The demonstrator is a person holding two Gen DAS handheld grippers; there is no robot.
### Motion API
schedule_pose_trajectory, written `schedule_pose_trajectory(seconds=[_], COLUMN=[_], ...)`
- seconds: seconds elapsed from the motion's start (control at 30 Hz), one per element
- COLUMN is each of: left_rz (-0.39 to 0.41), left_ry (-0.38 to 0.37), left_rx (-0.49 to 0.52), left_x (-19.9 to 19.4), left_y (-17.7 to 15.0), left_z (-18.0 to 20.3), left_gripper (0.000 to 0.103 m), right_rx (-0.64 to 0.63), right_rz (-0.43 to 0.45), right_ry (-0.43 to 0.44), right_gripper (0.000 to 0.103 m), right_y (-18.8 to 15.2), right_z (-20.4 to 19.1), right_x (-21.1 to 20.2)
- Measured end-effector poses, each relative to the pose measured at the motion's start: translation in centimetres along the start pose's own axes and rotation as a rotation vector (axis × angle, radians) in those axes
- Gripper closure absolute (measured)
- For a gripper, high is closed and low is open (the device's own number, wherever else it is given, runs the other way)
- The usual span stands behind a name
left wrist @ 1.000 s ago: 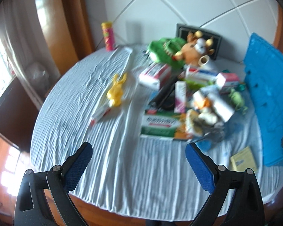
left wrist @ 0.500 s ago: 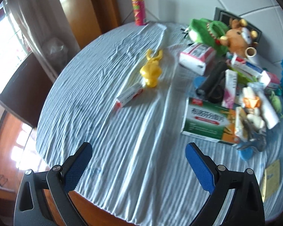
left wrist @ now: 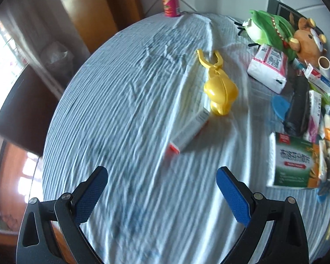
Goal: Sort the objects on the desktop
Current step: 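Grasp the white barcode box with the left tool while the right tool approaches the yellow toy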
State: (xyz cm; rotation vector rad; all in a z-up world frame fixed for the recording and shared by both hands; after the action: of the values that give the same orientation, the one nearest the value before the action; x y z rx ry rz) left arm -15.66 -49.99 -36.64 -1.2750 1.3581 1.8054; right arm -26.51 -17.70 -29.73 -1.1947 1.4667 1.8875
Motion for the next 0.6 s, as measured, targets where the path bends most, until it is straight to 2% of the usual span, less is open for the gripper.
schedule_pose_trajectory(seconds=[0.17,0.23,0.33,0.37,0.4,0.43,0.6], left_rz=[-0.039,-0.061,-0.079,-0.074,-0.071,-0.068,-0.018], left_ry=[-0.073,-0.103,-0.147,-0.16,-0.173,-0.185,-0.127], left_rx=[0.161,0.201,0.234,0.224,0.212,0.2,0.114], left_x=[3.9,5.2,6.9,6.8,6.6,6.5,5.3], left_y=[2.0,2.2,2.2,2.4,2.6,2.7,3.6], left_z=[-0.3,-0.1,0.1,-0.1,-0.3,-0.5,-3.6], left_gripper=[0.006,0.02,0.034,0.041,0.06,0.086,0.085], right_rx=[0.038,0.062,0.092,0.086,0.08,0.073,0.035], right_rz=[-0.042,-0.053,-0.071,-0.08,-0.09,-0.093,-0.094], right_ry=[-0.026,-0.046,-0.06,-0.065,-0.071,-0.069,-0.032], right_gripper=[0.0,0.0,0.0,0.0,0.0,0.0,0.0], right_y=[0.5,0.5,0.4,0.3,0.2,0.2,1.2], right_z=[-5.6,-7.4,-9.8,-10.3,-10.9,-11.4,-13.6], right_x=[1.9,2.6,3.4,3.6,3.8,4.0,5.0])
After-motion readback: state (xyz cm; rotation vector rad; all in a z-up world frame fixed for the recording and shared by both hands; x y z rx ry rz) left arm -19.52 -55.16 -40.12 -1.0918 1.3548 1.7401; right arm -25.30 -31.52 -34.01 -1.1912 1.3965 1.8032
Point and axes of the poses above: each gripper's, at about its wrist camera, not at the fingertips, and x roughly the way its jaws point, z to its right, y to its top, the point moved 5 cm from there along x, roughly the way its jaws point, and after that the axes turned 12 degrees about -y, right-handed, at the moved point
